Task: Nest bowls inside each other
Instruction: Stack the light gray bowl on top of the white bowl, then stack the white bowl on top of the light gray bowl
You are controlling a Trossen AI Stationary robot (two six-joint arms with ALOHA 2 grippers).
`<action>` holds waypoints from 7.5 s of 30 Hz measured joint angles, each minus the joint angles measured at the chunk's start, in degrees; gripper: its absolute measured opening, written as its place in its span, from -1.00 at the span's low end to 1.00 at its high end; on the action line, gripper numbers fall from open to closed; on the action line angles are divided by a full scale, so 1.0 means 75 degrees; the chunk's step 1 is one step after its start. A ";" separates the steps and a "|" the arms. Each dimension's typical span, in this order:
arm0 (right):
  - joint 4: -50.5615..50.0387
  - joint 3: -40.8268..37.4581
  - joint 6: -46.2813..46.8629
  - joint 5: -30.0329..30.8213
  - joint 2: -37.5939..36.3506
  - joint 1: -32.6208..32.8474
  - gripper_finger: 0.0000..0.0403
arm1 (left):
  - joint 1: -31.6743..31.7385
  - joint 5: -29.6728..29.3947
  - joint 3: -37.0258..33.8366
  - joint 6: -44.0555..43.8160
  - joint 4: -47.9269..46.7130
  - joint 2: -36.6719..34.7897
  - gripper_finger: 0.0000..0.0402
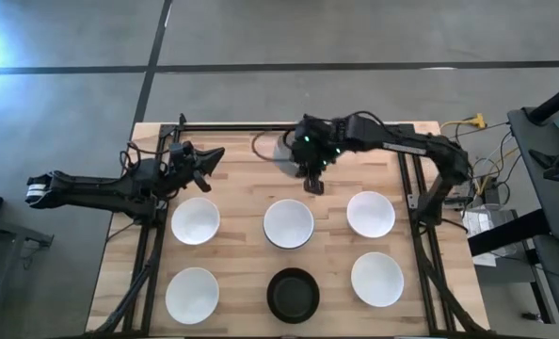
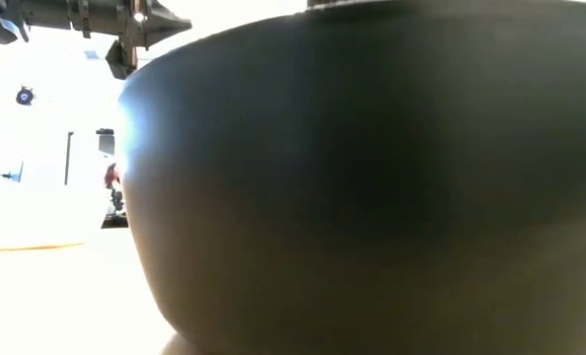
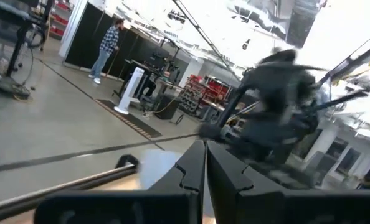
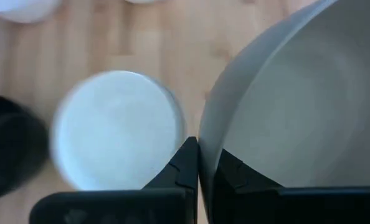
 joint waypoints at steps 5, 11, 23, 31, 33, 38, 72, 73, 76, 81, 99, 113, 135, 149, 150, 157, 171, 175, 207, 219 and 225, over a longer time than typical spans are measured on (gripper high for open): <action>0.0148 -0.0003 0.0501 0.0063 -0.0210 0.1188 -0.96 | 0.0000 0.0000 0.0000 0.0725 0.0018 -0.0010 -1.00; 0.0402 -0.0020 0.0409 0.0493 0.0020 0.2620 -0.96 | 0.0000 0.0000 -0.0003 0.0767 0.0005 -0.0161 -1.00; 0.0364 -0.0035 0.1066 0.1923 0.1187 0.3582 -0.96 | 0.0000 0.0035 -0.0003 0.0764 -0.0047 -0.0713 -1.00; 0.0157 -0.0023 0.1201 0.1915 0.1732 0.3662 -0.96 | 0.0000 0.0386 -0.0012 0.0758 -0.0216 -0.0894 -1.00; 0.0181 -0.0023 0.1199 0.1920 0.1830 0.3662 -0.96 | -0.0003 0.0543 -0.0012 0.0753 -0.0212 -0.0894 -1.00; 0.0204 -0.0017 0.1143 0.1955 0.2055 0.3662 -0.96 | -0.0003 0.0727 -0.0012 0.0743 -0.0210 -0.0891 -1.00; 0.0950 0.1485 0.1539 0.1459 0.1813 0.3339 -0.80 | -0.0003 0.1349 -0.0012 0.0733 -0.0209 -0.0796 -1.00; 0.0955 0.1510 0.1534 0.1431 0.1880 0.3295 -0.87 | -0.0003 0.1349 -0.0012 0.0735 -0.0207 -0.0789 -1.00; 0.0951 0.1510 0.1516 0.1420 0.2044 0.3183 -0.94 | -0.0003 0.1349 -0.0015 0.0735 -0.0214 -0.0789 -1.00; 0.1024 0.1330 0.1502 0.1229 0.2161 0.3087 -0.96 | -0.0003 0.1352 -0.0015 0.0735 -0.0213 -0.0789 -1.00; 0.1262 0.1364 0.1345 0.0866 0.2471 0.3007 -0.96 | -0.0003 0.1352 -0.0017 0.0739 -0.0207 -0.0789 -1.00; 0.1032 0.1342 0.1197 0.0844 0.2747 0.2954 -0.96 | -0.0006 0.1352 -0.0026 0.0738 -0.0196 -0.0692 -1.00; 0.0523 0.1355 0.2120 0.0529 0.2317 0.2913 -0.74 | -0.0006 0.1353 -0.0023 0.0735 -0.0196 -0.0581 -1.00; 0.0134 0.1053 0.2268 0.0483 0.2389 0.2945 -0.29 | -0.0006 0.1355 -0.0023 0.0735 -0.0196 -0.0625 -1.00; 0.0134 0.1006 0.2268 0.0483 0.2416 0.2945 -0.30 | -0.0006 0.1355 -0.0023 0.0735 -0.0194 -0.0625 -1.00; 0.0060 0.0807 0.2326 0.0462 0.2582 0.2960 -0.56 | -0.0006 0.1358 -0.0023 0.0735 -0.0196 -0.0646 -1.00; -0.0681 0.1835 0.2342 0.1450 0.2554 0.3085 -0.95 | -0.0006 0.1358 -0.0023 0.0695 -0.0197 -0.0640 -1.00; -0.0555 0.1927 0.2265 0.1607 0.2501 0.3093 -0.96 | -0.0006 0.1361 -0.0023 0.0495 -0.0195 -0.0629 -1.00; -0.0248 0.1880 0.1639 0.1491 0.3255 0.3105 -0.96 | -0.0004 0.1364 -0.0023 0.0333 -0.0196 -0.0625 -1.00; -0.0233 0.2007 0.2143 0.1226 0.3250 0.3088 -0.56 | -0.0006 0.1387 -0.0023 0.0333 -0.0199 -0.0634 -1.00; -0.0216 0.2452 0.2178 0.1543 0.3223 0.3061 -0.36 | -0.0005 0.1390 -0.0023 0.0335 -0.0195 -0.0639 -1.00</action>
